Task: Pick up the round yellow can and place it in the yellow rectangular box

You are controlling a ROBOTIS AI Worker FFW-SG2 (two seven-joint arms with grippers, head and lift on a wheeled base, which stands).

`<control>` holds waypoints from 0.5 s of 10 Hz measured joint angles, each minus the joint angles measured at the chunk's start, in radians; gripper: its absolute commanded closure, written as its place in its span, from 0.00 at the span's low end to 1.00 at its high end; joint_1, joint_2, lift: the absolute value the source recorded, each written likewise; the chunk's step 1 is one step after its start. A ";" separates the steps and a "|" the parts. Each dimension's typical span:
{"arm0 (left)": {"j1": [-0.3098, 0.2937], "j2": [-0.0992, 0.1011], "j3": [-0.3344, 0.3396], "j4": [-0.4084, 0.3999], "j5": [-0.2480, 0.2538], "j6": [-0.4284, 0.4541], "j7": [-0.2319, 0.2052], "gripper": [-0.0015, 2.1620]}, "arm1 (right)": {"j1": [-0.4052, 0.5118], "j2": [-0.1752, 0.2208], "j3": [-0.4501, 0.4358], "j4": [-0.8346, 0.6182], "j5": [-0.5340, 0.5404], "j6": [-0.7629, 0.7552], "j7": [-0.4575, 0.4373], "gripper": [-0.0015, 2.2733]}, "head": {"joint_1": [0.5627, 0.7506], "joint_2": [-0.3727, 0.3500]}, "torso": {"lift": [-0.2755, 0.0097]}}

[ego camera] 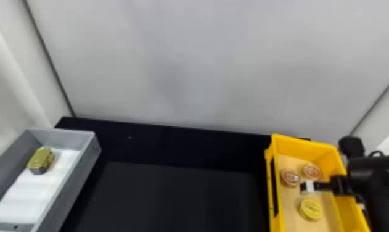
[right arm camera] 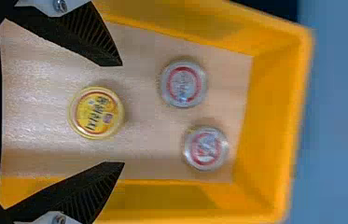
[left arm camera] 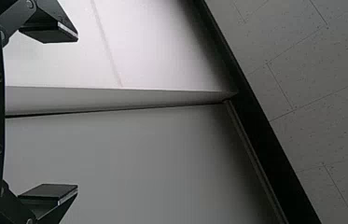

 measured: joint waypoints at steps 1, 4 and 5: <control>0.000 0.001 -0.001 0.000 0.000 0.000 0.000 0.06 | -0.007 -0.002 0.025 -0.108 0.000 0.011 -0.051 0.00 | 0.70 0.41 | 0.94; -0.002 0.003 -0.004 0.000 0.000 0.004 0.000 0.06 | -0.060 -0.002 0.114 -0.429 0.000 -0.068 -0.400 0.02 | 0.70 0.41 | 0.94; -0.002 0.003 -0.003 0.000 0.000 0.006 0.000 0.06 | -0.082 0.000 0.144 -0.516 -0.003 -0.141 -0.528 0.03 | 0.70 0.41 | 0.94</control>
